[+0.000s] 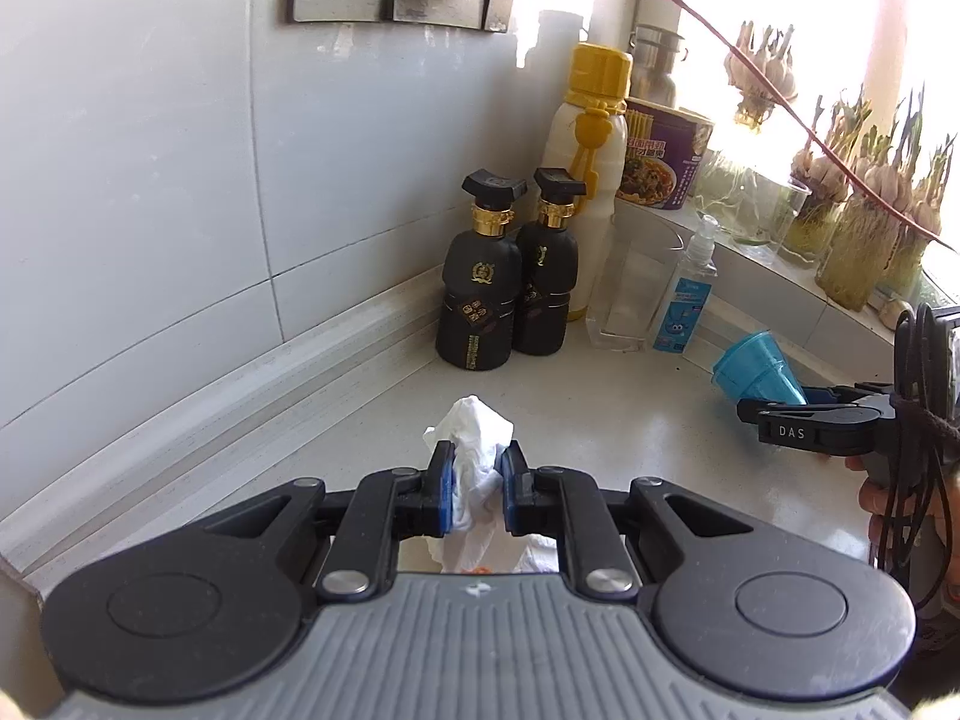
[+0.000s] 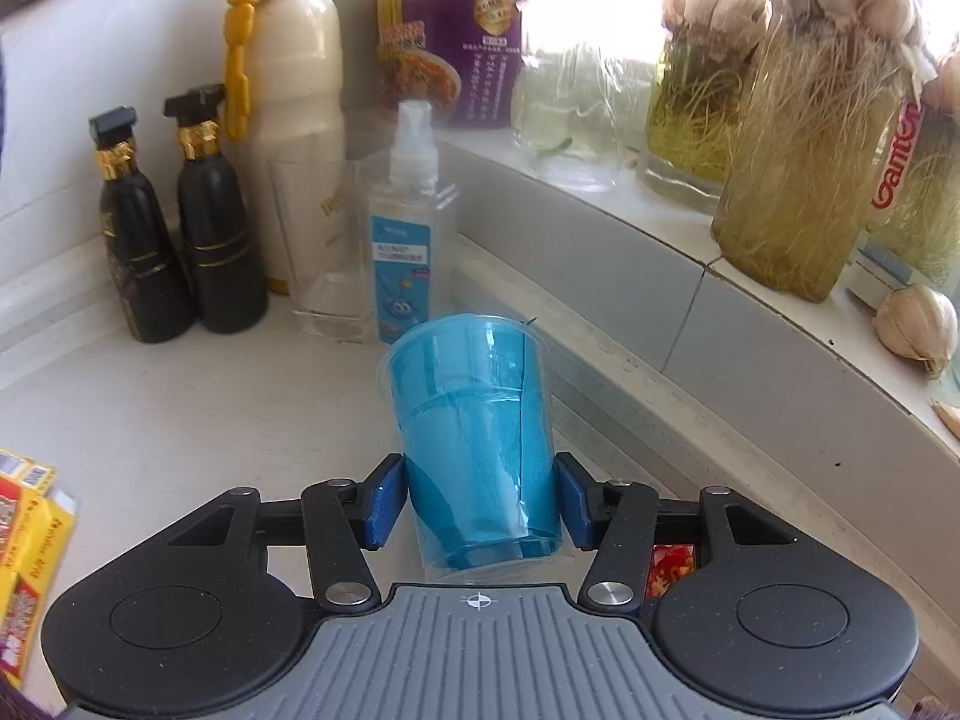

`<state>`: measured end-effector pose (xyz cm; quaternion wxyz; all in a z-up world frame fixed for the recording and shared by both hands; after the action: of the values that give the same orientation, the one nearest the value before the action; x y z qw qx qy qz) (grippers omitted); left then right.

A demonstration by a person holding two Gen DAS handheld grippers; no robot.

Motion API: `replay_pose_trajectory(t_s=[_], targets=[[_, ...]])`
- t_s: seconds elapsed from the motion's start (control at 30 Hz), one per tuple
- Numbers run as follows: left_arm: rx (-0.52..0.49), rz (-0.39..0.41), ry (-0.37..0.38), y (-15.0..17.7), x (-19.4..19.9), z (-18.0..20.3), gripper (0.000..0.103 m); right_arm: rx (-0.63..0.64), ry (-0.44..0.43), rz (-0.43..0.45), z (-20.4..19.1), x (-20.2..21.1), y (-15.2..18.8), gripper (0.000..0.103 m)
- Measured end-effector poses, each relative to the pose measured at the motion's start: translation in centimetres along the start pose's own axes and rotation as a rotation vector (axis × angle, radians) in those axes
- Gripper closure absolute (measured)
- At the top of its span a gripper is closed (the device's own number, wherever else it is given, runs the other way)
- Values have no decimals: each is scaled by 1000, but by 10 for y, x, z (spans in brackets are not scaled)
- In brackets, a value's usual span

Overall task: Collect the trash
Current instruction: 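Close left tool on the white tissue while right tool grasps the blue cup, then carry the tissue and blue cup off the counter down over the bin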

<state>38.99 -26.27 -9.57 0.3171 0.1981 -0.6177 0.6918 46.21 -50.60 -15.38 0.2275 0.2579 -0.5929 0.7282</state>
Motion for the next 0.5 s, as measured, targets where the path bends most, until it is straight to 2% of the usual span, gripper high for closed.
replay_pose_trajectory(t_s=[0.5], targets=[[30,17,-8,13,42,-16,89,-6,-53,47,-36,58,8,51]])
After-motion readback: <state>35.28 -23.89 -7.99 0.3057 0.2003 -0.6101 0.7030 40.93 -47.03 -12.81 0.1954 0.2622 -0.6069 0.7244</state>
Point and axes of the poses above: each gripper's, at about its wrist camera, not at the fingertips, and x roughly against the way its jaws point, z to its right, y to its underside, the point moved 10 cm from there along -x, roughly the way its jaws point, and after that the axes turned 4 degrees about x, right-handed, at the moved point
